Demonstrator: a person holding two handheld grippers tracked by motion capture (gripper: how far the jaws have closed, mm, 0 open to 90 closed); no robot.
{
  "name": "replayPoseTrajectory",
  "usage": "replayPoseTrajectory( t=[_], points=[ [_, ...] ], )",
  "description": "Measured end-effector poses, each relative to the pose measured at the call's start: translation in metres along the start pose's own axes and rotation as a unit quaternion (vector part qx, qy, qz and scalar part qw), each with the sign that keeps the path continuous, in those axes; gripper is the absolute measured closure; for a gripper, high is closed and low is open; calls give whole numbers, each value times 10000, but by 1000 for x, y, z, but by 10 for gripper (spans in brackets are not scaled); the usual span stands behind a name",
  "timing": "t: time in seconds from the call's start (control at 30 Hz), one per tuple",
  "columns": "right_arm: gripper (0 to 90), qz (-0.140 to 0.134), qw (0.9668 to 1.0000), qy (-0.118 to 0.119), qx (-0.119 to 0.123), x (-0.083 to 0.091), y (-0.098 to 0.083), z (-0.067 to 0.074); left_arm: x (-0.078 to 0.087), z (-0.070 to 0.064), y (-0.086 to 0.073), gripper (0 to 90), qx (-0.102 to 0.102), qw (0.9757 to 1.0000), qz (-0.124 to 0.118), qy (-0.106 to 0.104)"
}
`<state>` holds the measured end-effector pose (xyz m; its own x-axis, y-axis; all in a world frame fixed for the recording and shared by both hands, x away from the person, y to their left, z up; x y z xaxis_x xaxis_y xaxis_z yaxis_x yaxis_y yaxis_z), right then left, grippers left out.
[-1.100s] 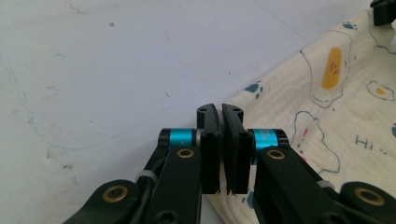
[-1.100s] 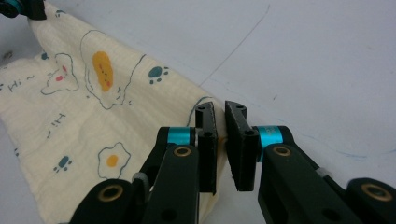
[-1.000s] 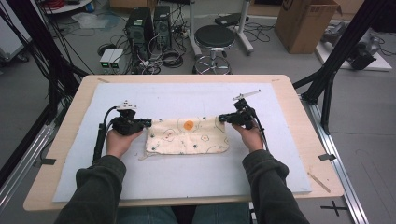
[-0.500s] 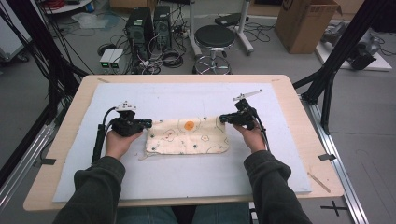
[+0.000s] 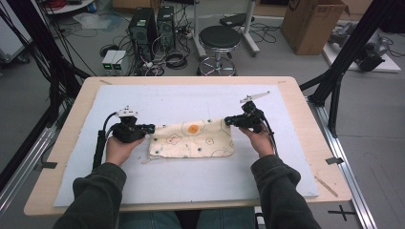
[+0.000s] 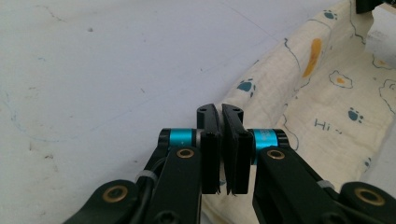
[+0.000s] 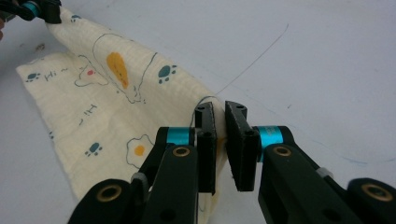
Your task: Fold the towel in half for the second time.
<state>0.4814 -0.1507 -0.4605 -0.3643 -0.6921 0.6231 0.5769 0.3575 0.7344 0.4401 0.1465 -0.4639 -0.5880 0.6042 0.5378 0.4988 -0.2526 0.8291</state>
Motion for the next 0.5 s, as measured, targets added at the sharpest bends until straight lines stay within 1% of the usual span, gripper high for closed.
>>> replayPoseTrajectory(
  t=[0.03, 0.07, 0.1, 0.13, 0.17, 0.27, 0.37, 0.4, 0.47, 0.5],
  points=[
    [828, -16, 10000, 0, 41, 0, 0, 0, 1, 0, 0, 857, -18, 10000, -13, -2],
    [828, 14, 10000, 10, 24, 1, 0, 2, 1, -1, 0, 857, -13, 10000, -41, 1],
    [828, 0, 10000, 31, 32, 2, 0, 3, 2, -1, 0, 857, -53, 10000, -26, -9],
    [828, -11, 10000, 45, 57, 2, 0, 4, 2, -2, 0, 857, -19, 10000, -55, -16],
    [829, -25, 10000, 39, 82, 3, 0, 5, 3, -2, 0, 857, -57, 10000, -48, -21],
    [829, 2, 9999, 68, 117, 4, -1, 8, 6, -3, 0, 857, -42, 9999, -90, -27],
    [829, -18, 9998, 112, 143, 5, 0, 12, 9, -5, 0, 857, -79, 9999, -114, -47],
    [829, -20, 9997, 122, 186, 5, 0, 14, 9, -5, 0, 857, -69, 9999, -124, -55],
    [829, -22, 9996, 134, 242, 6, 0, 16, 12, -7, 0, 857, -127, 9998, -107, -74],
    [830, -14, 9996, 138, 234, 6, 0, 18, 12, -7, 0, 857, -143, 9998, -136, -71]
  ],
)
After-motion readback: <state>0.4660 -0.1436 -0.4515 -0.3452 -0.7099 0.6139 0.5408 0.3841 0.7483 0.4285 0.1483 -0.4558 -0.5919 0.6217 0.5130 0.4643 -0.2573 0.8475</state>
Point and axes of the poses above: each handheld gripper's, and its own axes: x roughly backward along the jaws, y roughly out of its top, z roughly to its left, the point moved 10 cm from there along -x, roughly forward along the jaws, and after that the axes turned 2 degrees about -x, right-handed, at the moved point
